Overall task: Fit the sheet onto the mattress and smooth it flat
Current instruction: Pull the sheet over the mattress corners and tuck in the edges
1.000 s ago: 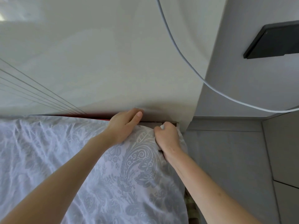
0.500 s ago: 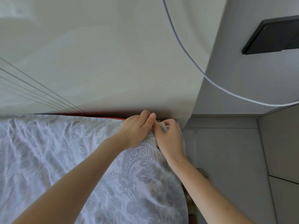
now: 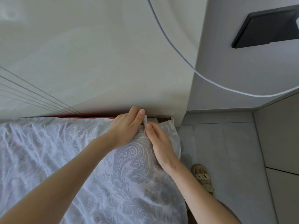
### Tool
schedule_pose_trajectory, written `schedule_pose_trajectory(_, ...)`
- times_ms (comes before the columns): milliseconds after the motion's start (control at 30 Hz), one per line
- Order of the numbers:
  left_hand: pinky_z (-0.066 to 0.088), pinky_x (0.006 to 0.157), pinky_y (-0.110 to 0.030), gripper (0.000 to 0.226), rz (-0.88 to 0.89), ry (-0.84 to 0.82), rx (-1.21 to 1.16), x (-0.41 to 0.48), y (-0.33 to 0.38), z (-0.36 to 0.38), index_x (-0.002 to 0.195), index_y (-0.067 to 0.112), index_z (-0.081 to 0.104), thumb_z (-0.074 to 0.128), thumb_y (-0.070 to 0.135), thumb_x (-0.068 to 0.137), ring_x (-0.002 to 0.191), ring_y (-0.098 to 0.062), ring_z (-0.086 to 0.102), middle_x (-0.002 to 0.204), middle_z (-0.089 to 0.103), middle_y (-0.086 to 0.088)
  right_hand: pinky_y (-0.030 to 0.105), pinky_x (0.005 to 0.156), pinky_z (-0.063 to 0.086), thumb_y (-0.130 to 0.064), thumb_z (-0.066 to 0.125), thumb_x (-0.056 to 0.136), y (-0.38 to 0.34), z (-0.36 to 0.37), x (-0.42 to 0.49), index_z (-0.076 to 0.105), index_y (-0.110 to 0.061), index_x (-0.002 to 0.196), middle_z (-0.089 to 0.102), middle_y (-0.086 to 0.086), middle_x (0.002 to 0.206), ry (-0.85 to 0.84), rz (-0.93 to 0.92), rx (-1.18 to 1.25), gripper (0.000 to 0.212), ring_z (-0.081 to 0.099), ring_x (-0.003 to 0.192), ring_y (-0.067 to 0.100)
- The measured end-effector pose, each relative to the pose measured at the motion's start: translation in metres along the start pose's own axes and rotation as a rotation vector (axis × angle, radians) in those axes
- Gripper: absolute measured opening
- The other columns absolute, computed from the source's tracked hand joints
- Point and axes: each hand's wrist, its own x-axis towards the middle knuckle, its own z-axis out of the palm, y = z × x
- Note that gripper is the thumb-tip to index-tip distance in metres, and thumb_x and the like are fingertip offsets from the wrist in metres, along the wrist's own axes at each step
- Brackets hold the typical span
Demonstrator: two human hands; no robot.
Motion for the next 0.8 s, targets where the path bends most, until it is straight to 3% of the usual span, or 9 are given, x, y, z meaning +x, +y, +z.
schedule_pose_trajectory(167,0.049,0.076,-0.041,0.065,0.109,0.236,0.076,0.005,-0.002,-0.021,0.089,0.014,0.055,0.012,0.063,0.085,0.079,-0.025,0.065,0.079,0.071,-0.004,0.044,0.099,0.045,-0.061,0.045,0.082,0.002,-0.001,-0.001,0.065,-0.025,0.104,0.068,0.000,0.106,0.034,0.064,0.110,0.047,0.062,0.105,0.018)
schedule_pose_trajectory(233,0.048,0.084,-0.023,0.065,0.171,0.166,-0.016,0.006,0.006,-0.021,0.100,0.019,0.067,0.019,0.061,0.087,0.087,-0.007,0.063,0.093,0.072,0.003,0.038,0.097,0.048,-0.054,0.046,0.086,0.001,-0.003,-0.002,0.062,-0.018,0.105,0.067,0.003,0.106,0.045,0.108,0.215,0.043,0.062,0.104,0.019)
schedule_pose_trajectory(300,0.040,0.087,-0.005,0.068,0.194,-0.047,-0.092,0.003,0.013,-0.014,0.105,0.018,0.071,0.025,0.065,0.089,0.091,0.011,0.058,0.103,0.069,0.013,0.033,0.091,0.050,-0.044,0.043,0.096,-0.001,-0.005,-0.002,0.059,-0.010,0.108,0.067,0.009,0.105,0.029,0.170,0.364,0.039,0.063,0.102,0.022)
schedule_pose_trajectory(367,0.047,0.089,-0.023,0.083,0.206,-0.175,-0.039,-0.001,0.009,-0.006,0.098,0.014,0.072,0.015,0.073,0.086,0.087,0.001,0.063,0.098,0.072,0.007,0.035,0.090,0.050,-0.038,0.037,0.100,0.000,-0.011,-0.003,0.061,-0.007,0.114,0.070,0.012,0.108,0.002,0.219,0.473,0.041,0.065,0.103,0.023)
schedule_pose_trajectory(433,0.048,0.079,-0.039,0.092,0.225,-0.153,0.064,-0.004,-0.002,-0.006,0.092,0.011,0.069,0.004,0.076,0.083,0.081,-0.014,0.065,0.085,0.072,-0.001,0.034,0.082,0.051,-0.038,0.035,0.101,-0.003,-0.016,-0.003,0.063,-0.009,0.105,0.073,0.010,0.098,0.005,0.281,0.523,0.040,0.068,0.094,0.021)
schedule_pose_trajectory(567,0.043,0.069,-0.038,0.084,0.236,-0.103,0.142,-0.001,0.002,-0.004,0.084,0.007,0.062,0.005,0.070,0.083,0.068,-0.019,0.058,0.070,0.063,-0.005,0.037,0.087,0.051,-0.036,0.035,0.101,0.004,-0.018,-0.008,0.058,-0.017,0.106,0.070,0.015,0.107,0.140,0.248,0.423,0.030,0.065,0.102,0.025)
schedule_pose_trajectory(700,0.041,0.063,-0.035,0.077,0.203,-0.102,0.113,-0.008,0.008,-0.011,0.082,0.006,0.055,0.006,0.065,0.081,0.060,-0.017,0.049,0.062,0.053,-0.006,0.031,0.099,0.043,-0.054,0.033,0.091,0.034,-0.032,-0.027,0.056,-0.040,0.100,0.066,-0.011,0.112,0.528,0.016,0.085,0.028,0.058,0.111,0.007)
schedule_pose_trajectory(733,0.041,0.064,-0.035,0.076,0.199,-0.089,0.089,-0.011,0.005,-0.013,0.083,0.006,0.056,0.007,0.065,0.081,0.062,-0.017,0.050,0.063,0.055,-0.007,0.027,0.098,0.041,-0.056,0.032,0.090,0.040,-0.033,-0.030,0.055,-0.041,0.104,0.065,-0.012,0.116,0.512,0.046,0.096,0.031,0.056,0.115,0.005)
schedule_pose_trajectory(800,0.043,0.070,-0.038,0.072,0.194,-0.075,0.051,-0.017,0.002,-0.019,0.085,0.010,0.057,0.009,0.063,0.084,0.068,-0.019,0.056,0.070,0.061,-0.008,0.021,0.094,0.041,-0.057,0.027,0.096,0.048,-0.026,-0.029,0.057,-0.036,0.116,0.065,-0.012,0.118,0.254,0.238,0.316,0.042,0.056,0.117,0.006)
